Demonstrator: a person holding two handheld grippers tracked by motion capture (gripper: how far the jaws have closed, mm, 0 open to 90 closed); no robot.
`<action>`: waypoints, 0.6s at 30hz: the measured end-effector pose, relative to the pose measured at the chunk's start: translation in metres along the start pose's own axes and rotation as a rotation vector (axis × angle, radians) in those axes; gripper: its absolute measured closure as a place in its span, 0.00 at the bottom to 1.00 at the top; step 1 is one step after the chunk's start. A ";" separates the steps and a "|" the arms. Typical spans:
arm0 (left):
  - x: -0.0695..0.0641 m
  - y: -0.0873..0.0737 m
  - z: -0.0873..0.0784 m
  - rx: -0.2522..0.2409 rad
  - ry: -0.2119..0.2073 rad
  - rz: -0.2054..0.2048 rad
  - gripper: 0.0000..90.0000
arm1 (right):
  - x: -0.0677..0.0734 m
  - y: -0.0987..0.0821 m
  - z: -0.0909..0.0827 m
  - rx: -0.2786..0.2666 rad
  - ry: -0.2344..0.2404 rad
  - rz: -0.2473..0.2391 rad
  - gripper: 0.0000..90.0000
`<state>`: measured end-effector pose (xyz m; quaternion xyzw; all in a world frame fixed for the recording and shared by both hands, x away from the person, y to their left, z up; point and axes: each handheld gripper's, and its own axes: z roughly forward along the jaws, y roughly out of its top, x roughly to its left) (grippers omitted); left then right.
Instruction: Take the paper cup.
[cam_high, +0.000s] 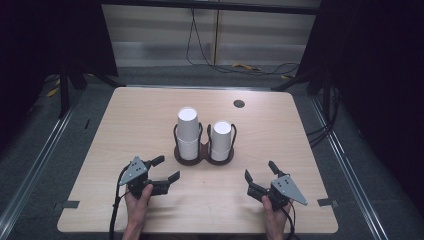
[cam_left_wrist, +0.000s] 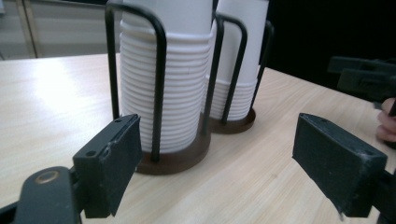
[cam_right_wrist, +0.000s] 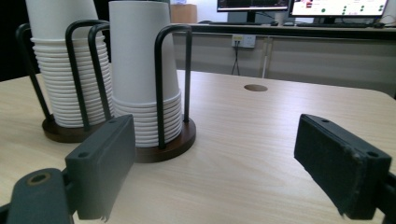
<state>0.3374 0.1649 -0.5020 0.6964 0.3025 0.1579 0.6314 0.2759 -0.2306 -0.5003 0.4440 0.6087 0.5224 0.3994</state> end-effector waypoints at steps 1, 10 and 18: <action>0.001 0.004 0.001 0.015 0.004 0.010 0.17 | 0.000 0.000 0.000 0.008 0.017 0.000 0.14; -0.001 0.015 0.006 0.039 -0.013 0.036 0.17 | 0.000 0.000 -0.001 0.007 0.041 0.000 0.14; 0.000 0.026 0.009 0.034 -0.049 0.043 0.17 | 0.000 0.000 -0.001 0.008 0.041 -0.001 0.14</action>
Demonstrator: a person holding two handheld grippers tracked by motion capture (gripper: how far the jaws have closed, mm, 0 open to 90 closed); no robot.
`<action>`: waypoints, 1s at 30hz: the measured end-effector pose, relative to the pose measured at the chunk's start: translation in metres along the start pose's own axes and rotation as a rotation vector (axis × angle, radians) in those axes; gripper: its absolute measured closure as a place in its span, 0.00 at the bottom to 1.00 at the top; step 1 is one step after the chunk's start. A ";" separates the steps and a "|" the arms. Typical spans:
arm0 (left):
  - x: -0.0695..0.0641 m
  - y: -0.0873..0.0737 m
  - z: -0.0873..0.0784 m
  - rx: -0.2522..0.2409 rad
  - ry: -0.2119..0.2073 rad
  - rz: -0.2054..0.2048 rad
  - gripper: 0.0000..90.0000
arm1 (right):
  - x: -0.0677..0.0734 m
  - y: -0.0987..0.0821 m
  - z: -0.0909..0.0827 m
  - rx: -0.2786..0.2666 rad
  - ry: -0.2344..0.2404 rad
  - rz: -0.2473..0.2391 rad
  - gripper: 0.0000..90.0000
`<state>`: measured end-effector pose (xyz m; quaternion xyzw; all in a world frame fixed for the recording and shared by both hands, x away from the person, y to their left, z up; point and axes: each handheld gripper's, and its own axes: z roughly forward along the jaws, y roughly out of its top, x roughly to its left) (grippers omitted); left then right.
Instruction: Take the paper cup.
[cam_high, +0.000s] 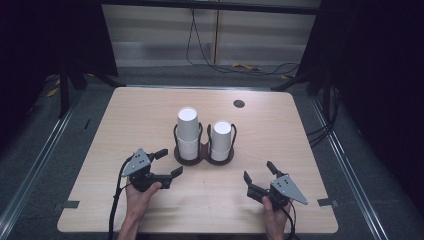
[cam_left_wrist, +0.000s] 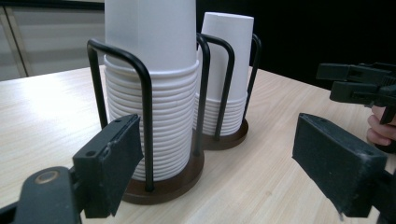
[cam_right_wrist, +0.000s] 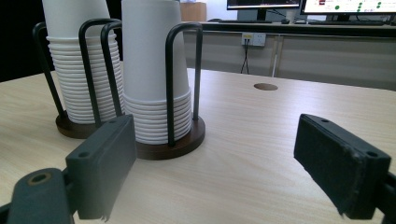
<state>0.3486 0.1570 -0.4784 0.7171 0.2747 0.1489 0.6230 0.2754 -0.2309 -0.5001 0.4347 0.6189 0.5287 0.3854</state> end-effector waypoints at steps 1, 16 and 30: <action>0.001 0.003 0.001 0.000 -0.003 0.008 0.17 | 0.000 0.000 0.000 0.001 0.001 0.000 0.14; 0.011 0.024 0.006 0.012 -0.039 0.019 0.18 | 0.000 0.000 0.001 0.007 0.013 -0.003 0.14; 0.021 0.050 0.008 0.026 -0.034 0.044 0.20 | 0.000 0.000 0.001 0.009 0.014 0.002 0.15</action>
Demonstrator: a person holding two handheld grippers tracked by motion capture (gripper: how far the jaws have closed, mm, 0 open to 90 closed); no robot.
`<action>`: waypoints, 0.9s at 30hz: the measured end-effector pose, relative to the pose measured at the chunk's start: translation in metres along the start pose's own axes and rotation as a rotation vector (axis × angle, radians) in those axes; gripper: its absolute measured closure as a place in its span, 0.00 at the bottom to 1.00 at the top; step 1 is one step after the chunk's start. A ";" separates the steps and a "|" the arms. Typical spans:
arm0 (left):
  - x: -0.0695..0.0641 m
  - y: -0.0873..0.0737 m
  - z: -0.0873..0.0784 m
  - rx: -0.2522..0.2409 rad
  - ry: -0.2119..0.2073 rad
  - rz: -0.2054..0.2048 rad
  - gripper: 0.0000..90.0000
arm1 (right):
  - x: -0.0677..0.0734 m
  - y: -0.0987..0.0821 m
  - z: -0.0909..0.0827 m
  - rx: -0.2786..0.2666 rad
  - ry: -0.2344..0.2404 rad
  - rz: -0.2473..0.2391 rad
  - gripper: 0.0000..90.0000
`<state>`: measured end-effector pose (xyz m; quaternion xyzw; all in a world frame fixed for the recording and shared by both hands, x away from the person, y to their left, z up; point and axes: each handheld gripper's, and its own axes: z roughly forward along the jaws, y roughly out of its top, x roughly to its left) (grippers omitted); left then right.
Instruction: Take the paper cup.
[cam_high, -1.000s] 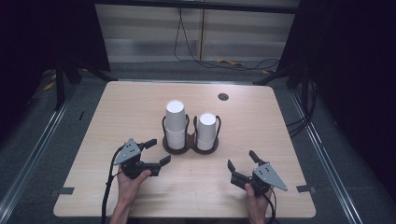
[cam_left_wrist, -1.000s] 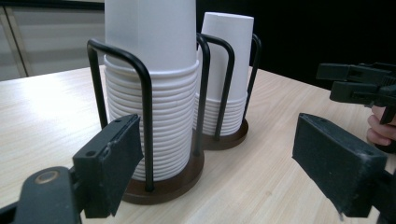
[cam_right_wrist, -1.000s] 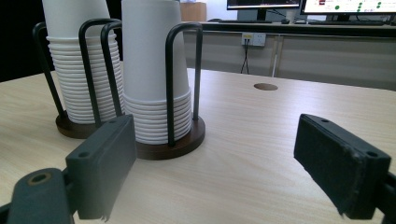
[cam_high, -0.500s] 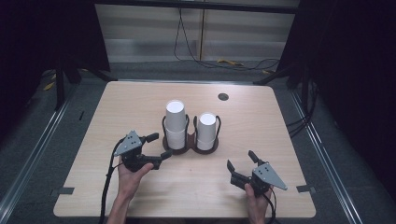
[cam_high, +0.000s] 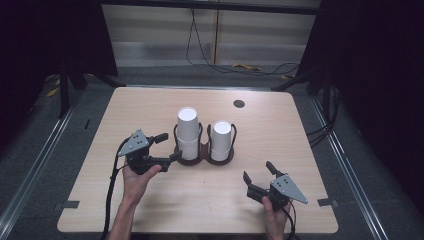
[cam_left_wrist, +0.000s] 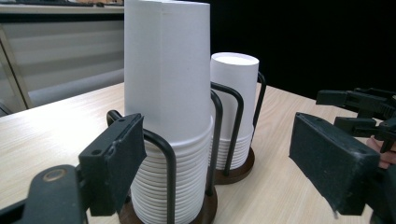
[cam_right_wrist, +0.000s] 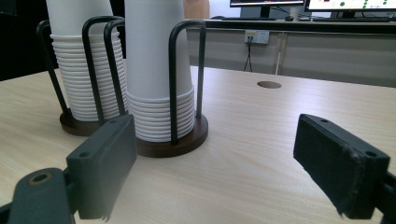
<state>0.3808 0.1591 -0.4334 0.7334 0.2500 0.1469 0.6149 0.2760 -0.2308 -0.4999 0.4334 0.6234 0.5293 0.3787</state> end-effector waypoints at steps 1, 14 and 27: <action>0.001 0.002 0.002 0.002 -0.001 0.010 0.20 | 0.000 0.000 0.000 0.001 -0.002 0.000 0.15; 0.008 0.026 0.007 0.015 0.015 0.033 0.20 | 0.000 0.000 0.000 0.005 0.002 0.000 0.15; 0.020 0.052 0.021 0.077 0.005 0.068 0.20 | 0.000 0.000 0.001 0.008 -0.003 -0.001 0.15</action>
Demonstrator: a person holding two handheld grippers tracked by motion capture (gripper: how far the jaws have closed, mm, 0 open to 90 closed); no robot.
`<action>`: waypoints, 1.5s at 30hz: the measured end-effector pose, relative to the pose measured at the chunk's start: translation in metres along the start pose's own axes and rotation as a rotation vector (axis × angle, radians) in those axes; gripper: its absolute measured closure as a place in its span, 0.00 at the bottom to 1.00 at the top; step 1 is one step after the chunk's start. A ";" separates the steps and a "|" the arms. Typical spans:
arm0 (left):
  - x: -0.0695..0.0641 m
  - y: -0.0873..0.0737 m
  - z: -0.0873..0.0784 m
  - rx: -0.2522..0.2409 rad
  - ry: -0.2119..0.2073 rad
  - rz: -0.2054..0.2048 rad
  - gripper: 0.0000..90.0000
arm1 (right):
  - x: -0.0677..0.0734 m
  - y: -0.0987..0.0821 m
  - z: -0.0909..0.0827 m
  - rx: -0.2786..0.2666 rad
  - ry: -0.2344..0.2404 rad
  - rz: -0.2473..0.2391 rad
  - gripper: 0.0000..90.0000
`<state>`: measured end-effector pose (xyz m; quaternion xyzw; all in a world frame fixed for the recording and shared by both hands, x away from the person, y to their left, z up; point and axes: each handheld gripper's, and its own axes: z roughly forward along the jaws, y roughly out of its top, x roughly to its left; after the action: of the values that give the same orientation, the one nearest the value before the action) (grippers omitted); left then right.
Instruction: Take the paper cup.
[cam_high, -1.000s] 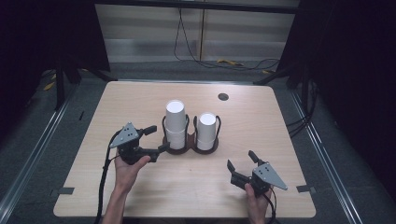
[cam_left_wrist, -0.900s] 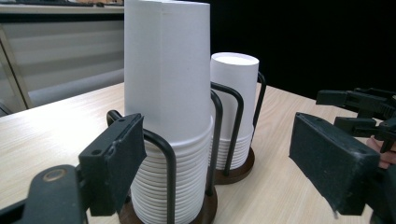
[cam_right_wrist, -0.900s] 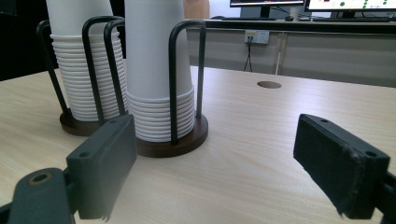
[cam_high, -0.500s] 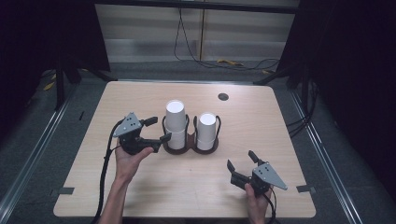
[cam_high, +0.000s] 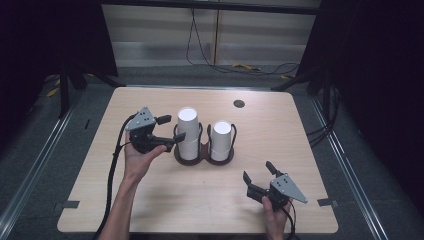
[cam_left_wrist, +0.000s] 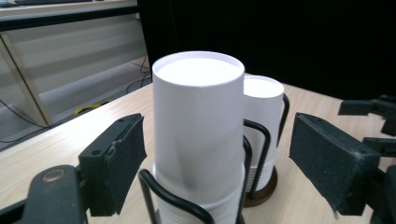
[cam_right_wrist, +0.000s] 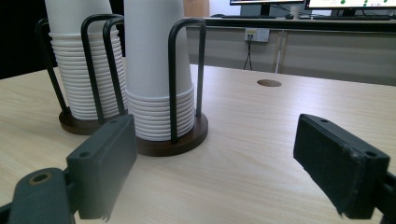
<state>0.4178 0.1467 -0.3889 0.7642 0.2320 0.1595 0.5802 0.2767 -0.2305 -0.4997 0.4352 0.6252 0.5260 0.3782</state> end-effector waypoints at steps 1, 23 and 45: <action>0.002 0.003 0.001 0.000 -0.013 -0.004 0.20 | 0.000 0.000 0.000 0.000 0.002 0.000 0.15; 0.016 0.032 0.025 0.182 -0.073 0.024 0.20 | 0.000 0.000 0.000 0.003 -0.009 0.009 0.14; 0.020 0.058 0.060 0.441 -0.137 0.058 0.25 | -0.001 0.000 0.000 -0.001 -0.008 0.013 0.15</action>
<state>0.4751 0.0954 -0.3503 0.8879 0.1993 0.0695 0.4088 0.2768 -0.2313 -0.4998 0.4413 0.6205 0.5271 0.3774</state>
